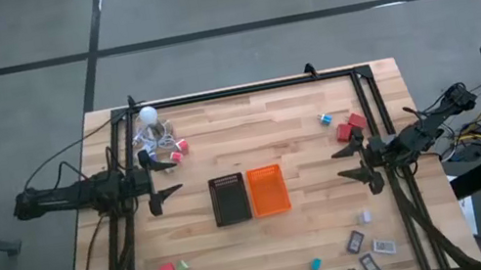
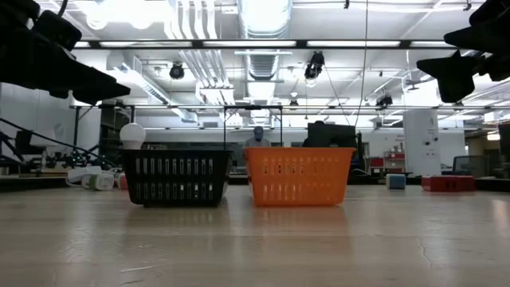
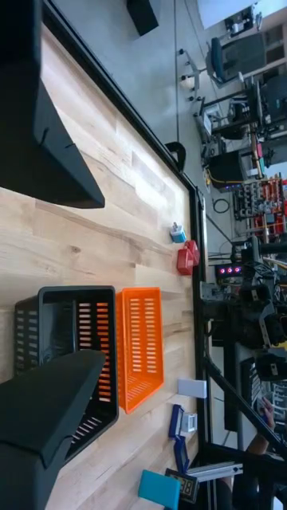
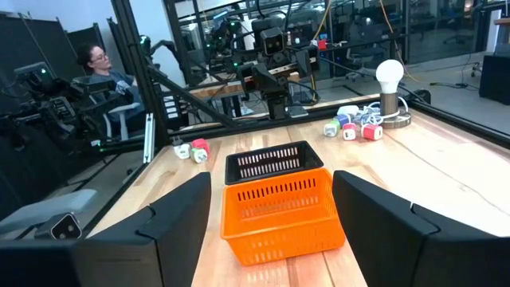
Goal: Pick & Place Office items
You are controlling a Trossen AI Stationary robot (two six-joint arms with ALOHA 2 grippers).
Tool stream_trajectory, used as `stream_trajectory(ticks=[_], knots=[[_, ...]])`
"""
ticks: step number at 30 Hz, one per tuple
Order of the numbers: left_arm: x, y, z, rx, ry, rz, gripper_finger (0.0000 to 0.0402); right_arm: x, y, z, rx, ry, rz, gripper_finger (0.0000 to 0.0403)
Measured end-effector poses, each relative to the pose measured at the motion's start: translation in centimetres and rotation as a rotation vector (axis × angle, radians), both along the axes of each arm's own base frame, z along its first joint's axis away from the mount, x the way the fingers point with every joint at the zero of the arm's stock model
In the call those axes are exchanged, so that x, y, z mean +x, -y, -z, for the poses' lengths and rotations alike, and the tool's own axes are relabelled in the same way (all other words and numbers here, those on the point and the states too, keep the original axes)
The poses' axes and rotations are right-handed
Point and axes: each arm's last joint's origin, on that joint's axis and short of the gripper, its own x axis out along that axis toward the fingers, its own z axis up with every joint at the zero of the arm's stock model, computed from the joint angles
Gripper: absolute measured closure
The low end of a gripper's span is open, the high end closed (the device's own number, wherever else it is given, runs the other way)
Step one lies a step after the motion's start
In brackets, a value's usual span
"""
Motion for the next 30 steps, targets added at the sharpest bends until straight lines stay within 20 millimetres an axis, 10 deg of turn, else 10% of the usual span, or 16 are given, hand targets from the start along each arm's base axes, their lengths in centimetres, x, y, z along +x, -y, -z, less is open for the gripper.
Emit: stream_trajectory(ticks=[30], knots=[[0.0, 0.0, 0.0, 0.0, 0.0, 0.0, 0.0092, 0.0, 0.0, 0.0, -0.058, 0.002, 0.0, 0.0133]])
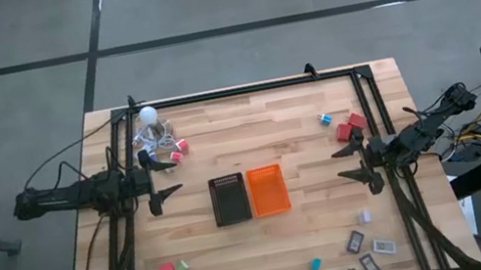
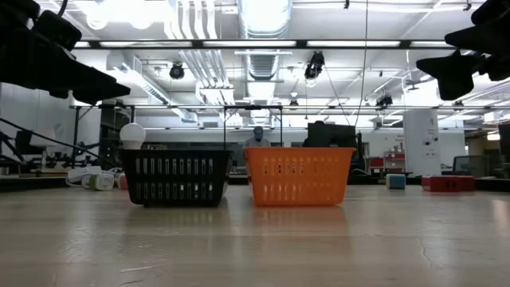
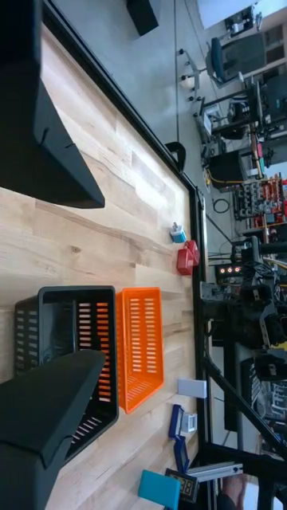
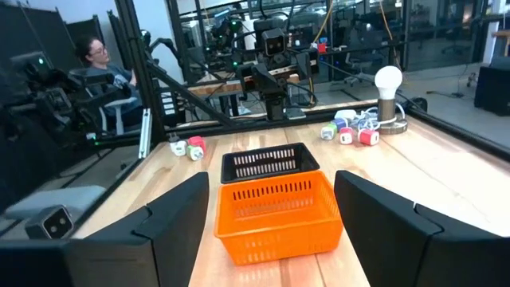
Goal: Pick & Place Office items
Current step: Put the blue charger adapter into the orange bin
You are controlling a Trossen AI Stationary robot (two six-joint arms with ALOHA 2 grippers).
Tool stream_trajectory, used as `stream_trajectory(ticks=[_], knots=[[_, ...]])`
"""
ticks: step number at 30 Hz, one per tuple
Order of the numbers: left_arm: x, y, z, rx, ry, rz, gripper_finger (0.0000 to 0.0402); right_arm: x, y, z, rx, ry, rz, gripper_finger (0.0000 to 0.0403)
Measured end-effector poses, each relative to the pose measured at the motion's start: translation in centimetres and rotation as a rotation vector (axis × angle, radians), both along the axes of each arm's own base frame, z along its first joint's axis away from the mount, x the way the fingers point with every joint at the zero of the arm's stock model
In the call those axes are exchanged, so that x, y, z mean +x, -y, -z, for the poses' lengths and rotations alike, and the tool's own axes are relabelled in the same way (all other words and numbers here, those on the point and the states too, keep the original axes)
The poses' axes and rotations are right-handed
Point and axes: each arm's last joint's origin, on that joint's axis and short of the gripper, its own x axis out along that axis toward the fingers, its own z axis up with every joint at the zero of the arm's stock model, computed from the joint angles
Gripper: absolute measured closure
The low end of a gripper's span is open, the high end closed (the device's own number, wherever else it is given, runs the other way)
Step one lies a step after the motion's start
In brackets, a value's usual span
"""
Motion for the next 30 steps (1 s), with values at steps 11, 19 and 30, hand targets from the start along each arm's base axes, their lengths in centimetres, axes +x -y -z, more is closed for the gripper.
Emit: stream_trajectory(ticks=[11, 19, 30], knots=[[0.0, 0.0, 0.0, 0.0, 0.0, 0.0, 0.0092, 0.0, 0.0, -0.02, -0.001, 0.002, 0.0, 0.0142], [0.0, 0.0, 0.0, 0.0, 0.0, 0.0, 0.0092, 0.0, 0.0, -0.1, -0.006, 0.009, 0.0, 0.0143], [0.0, 0.0, 0.0, 0.0, 0.0, 0.0, 0.0092, -0.06, 0.78, -0.13, 0.2, 0.029, 0.267, 0.0146]])
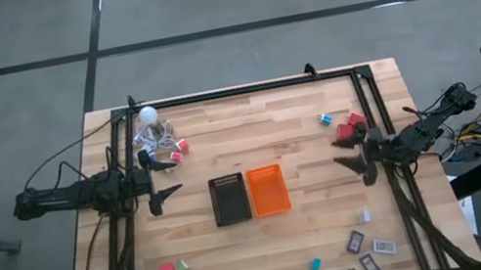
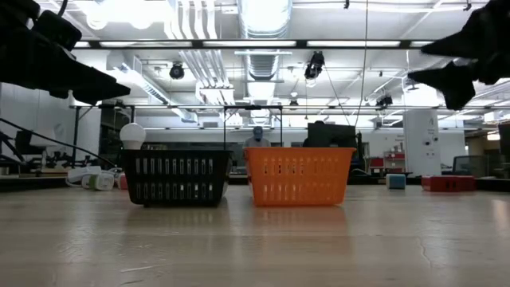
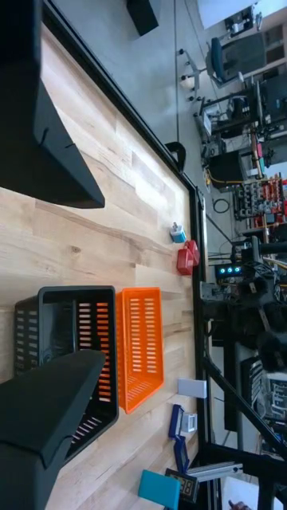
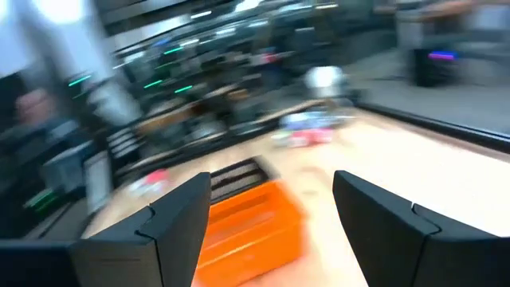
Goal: Pick & Place Office items
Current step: Put the blue charger adapter into the orange bin
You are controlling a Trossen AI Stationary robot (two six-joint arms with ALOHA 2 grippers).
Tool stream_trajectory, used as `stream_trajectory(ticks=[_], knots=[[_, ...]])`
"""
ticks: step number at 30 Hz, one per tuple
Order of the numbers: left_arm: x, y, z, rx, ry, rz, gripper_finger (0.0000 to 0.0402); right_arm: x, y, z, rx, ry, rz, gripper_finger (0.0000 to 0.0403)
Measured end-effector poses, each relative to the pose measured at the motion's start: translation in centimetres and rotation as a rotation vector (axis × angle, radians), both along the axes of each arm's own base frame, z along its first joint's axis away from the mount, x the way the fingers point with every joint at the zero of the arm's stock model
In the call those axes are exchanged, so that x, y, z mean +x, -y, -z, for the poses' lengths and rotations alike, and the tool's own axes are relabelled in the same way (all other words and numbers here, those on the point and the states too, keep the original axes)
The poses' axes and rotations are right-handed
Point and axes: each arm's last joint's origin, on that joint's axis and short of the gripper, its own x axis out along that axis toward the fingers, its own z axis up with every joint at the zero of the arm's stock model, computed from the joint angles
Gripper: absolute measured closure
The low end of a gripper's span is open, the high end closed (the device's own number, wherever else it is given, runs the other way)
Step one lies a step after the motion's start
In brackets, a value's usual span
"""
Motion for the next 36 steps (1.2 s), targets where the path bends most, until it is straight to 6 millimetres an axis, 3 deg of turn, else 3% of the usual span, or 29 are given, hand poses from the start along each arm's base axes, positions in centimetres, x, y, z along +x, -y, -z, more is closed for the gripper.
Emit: stream_trajectory(ticks=[5, 16, 22, 30, 36], knots=[[0.0, 0.0, 0.0, 0.0, 0.0, 0.0, 0.0092, -0.1, 0.4, 0.0, 0.031, 0.006, 0.154, 0.0153], [0.0, 0.0, 0.0, 0.0, 0.0, 0.0, 0.0092, -0.1, 0.8, -1.0, 0.041, 0.023, 0.212, 0.0174], [0.0, 0.0, 0.0, 0.0, 0.0, 0.0, 0.0092, 0.3, 0.9, -2.9, 0.016, 0.003, 0.239, 0.0169], [0.0, 0.0, 0.0, 0.0, 0.0, 0.0, 0.0092, 2.2, 0.3, -5.7, -0.085, -0.139, 0.273, 0.0168], [0.0, 0.0, 0.0, 0.0, 0.0, 0.0, 0.0092, 3.4, 0.5, -7.1, 0.005, -0.35, 0.374, 0.0172]])
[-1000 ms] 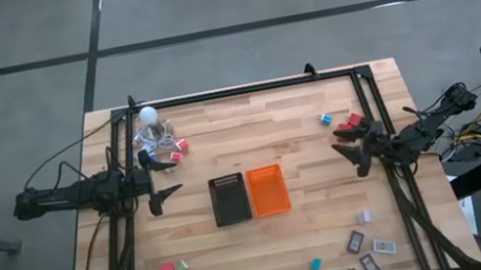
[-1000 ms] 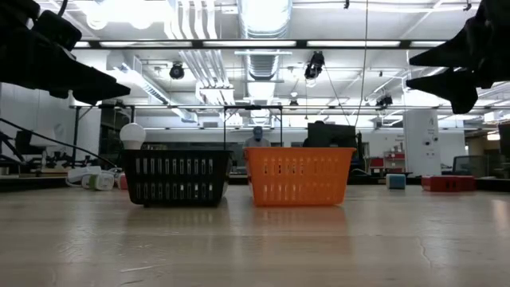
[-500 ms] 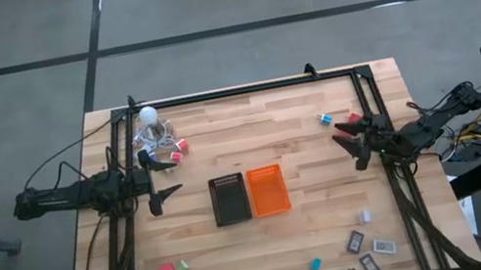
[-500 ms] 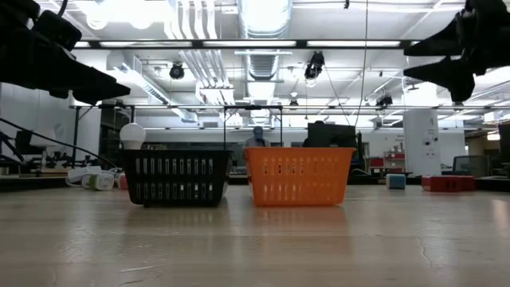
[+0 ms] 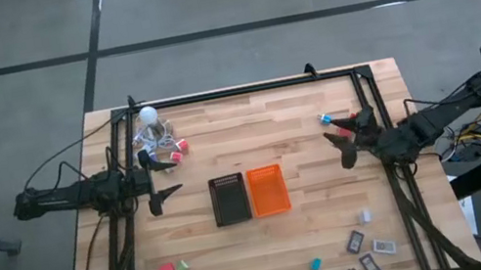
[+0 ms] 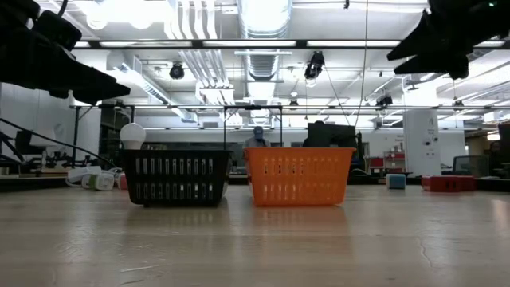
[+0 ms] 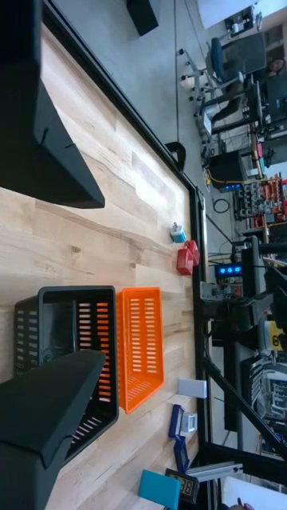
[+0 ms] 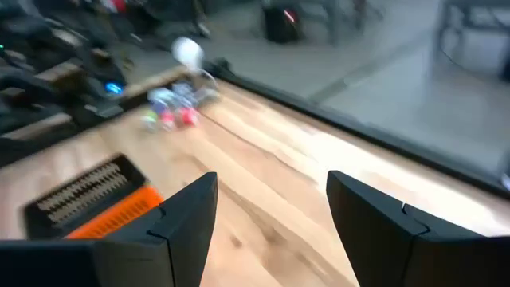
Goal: Pick & Place Office items
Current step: Put the blue charger adapter into the orange bin
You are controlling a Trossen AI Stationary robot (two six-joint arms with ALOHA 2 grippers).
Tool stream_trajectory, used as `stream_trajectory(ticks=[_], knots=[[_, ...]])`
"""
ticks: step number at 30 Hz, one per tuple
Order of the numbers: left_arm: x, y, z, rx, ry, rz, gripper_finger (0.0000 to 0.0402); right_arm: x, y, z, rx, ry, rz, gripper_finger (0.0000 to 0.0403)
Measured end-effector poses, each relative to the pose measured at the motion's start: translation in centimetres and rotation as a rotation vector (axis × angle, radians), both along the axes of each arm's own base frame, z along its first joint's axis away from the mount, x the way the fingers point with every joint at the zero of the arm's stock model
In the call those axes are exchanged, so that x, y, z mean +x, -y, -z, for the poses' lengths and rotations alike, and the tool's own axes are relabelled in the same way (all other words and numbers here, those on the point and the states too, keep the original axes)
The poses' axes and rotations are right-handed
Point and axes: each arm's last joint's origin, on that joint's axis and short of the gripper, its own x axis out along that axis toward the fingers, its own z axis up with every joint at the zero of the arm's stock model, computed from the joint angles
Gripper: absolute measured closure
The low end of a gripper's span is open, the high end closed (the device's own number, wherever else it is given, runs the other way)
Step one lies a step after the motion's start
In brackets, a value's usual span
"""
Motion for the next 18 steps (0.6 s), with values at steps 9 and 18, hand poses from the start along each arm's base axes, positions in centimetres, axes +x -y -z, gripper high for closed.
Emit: stream_trajectory(ticks=[9, 18], knots=[[0.0, 0.0, 0.0, 0.0, 0.0, 0.0, 0.0092, 1.9, 2.0, -2.2, 0.171, -0.288, 0.132, 0.0165], [0.0, 0.0, 0.0, 0.0, 0.0, 0.0, 0.0092, 2.3, 6.5, -1.3, 0.338, -0.462, 0.205, 0.0148]])
